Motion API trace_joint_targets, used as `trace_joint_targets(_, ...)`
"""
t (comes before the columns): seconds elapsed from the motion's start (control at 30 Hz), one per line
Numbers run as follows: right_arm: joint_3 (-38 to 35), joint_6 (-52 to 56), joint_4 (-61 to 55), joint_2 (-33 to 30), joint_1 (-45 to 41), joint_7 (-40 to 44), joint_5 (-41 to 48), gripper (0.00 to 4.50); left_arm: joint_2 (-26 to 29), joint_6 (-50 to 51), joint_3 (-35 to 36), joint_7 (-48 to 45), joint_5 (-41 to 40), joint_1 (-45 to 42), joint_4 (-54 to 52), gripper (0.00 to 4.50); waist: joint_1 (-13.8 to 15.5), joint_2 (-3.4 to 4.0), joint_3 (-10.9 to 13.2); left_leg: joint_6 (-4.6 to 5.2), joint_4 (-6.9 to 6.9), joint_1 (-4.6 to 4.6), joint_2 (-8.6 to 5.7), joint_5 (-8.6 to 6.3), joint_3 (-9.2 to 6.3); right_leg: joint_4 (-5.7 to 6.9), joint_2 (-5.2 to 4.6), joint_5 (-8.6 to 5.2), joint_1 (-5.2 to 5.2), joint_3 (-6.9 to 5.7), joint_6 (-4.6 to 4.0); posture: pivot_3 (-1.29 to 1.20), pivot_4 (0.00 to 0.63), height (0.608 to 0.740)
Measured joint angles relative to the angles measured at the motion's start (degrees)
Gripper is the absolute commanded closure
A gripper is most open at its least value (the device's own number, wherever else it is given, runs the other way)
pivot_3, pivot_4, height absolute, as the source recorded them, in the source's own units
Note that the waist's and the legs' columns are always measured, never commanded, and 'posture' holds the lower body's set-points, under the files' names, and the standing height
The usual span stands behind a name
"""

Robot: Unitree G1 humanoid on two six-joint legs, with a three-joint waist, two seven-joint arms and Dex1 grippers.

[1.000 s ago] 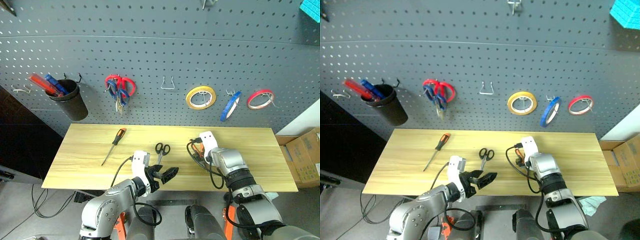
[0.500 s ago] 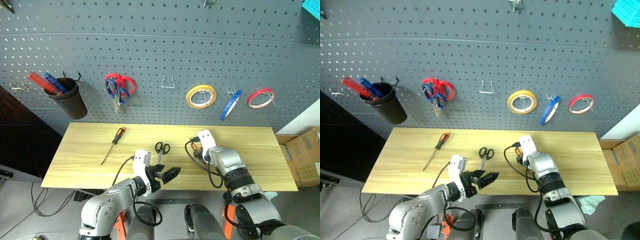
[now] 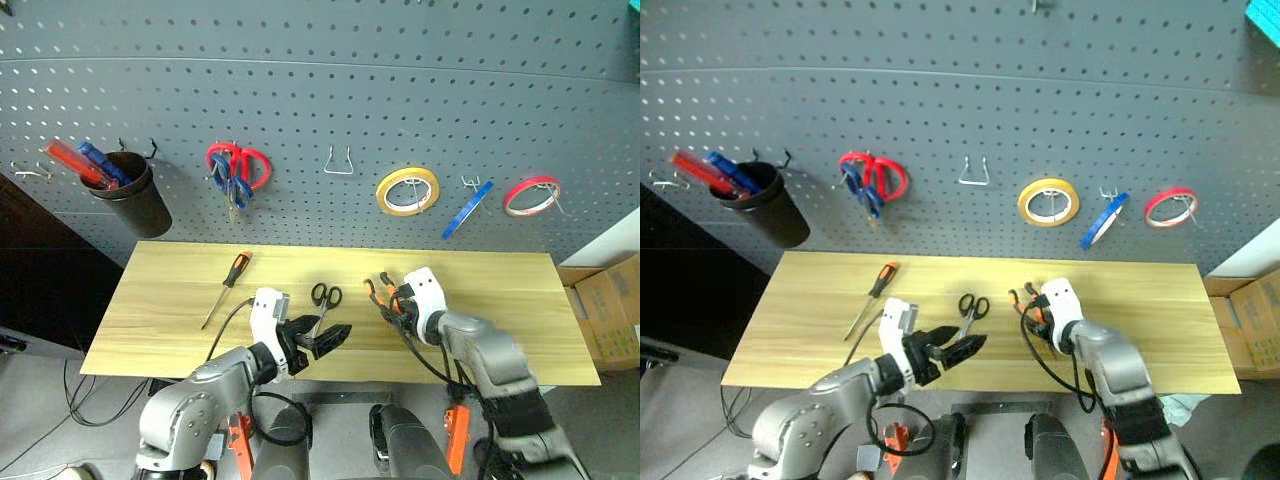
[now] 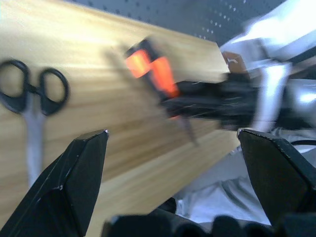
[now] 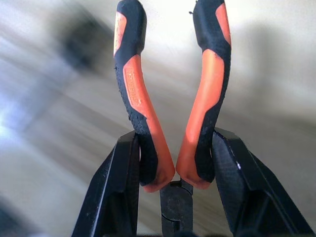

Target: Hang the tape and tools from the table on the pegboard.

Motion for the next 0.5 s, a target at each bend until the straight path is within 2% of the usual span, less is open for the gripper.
trace_joint_targets(0.03, -0.96, -0.46, -6.44, -0.27, 1.05, 0.79, 1.91, 2.80, -0.13, 0.00, 2.01, 0.01, -2.47, 0.98, -1.07, 0.00, 0.06, 0.01, -0.03, -0.03, 0.00, 0.00, 0.01, -0.02, -0.05, -0.04, -0.09, -0.02, 0.04, -0.14, 0.02, 0.16, 0.174, 0.740)
trace_joint_targets(0.13, -2.56, -3.27, -14.22, 2.69, 2.73, 0.96, 5.81, 2.80, -1.40, 0.47, 7.02, 0.49, -10.27, 2.26, -2.61, 0.00, 0.26, -0.02, -0.10, -0.05, 0.02, 0.00, 0.00, -0.02, -0.19, -0.12, -0.15, -0.04, 0.21, -0.58, 0.02, 0.17, 0.138, 0.740)
trace_joint_targets(0.23, -1.54, -8.71, -14.52, 8.40, 1.89, -0.92, 7.22, 2.80, -1.80, 0.47, 10.05, 1.75, -17.41, 1.93, -2.81, 0.00, 0.27, 0.00, -0.31, -0.14, 0.11, 0.02, -0.03, 0.04, -0.25, -0.04, -0.14, -0.04, 0.26, -0.65, -0.02, 0.18, 0.109, 0.740)
trace_joint_targets(0.37, 2.80, -22.86, -3.50, 11.07, -9.88, -4.36, 0.81, 2.80, -3.29, -1.37, 11.73, 4.66, -22.51, -4.73, -1.61, 0.00, 0.33, -0.20, -0.94, -0.37, 0.14, 0.07, -0.32, 0.51, -0.15, -0.16, 0.14, 0.47, 0.32, -0.73, -0.27, 0.20, 0.083, 0.740)
trace_joint_targets(0.5, 2.90, -38.69, 12.12, 14.31, -21.42, -7.72, -3.50, 2.80, -3.10, -3.54, 12.38, 5.90, -23.80, -10.82, 2.83, 0.00, 0.42, -0.54, -2.09, -0.49, 0.10, 0.25, -0.24, 0.63, -0.19, -0.04, 0.29, 0.56, 0.41, -0.77, -0.35, 0.21, 0.068, 0.740)
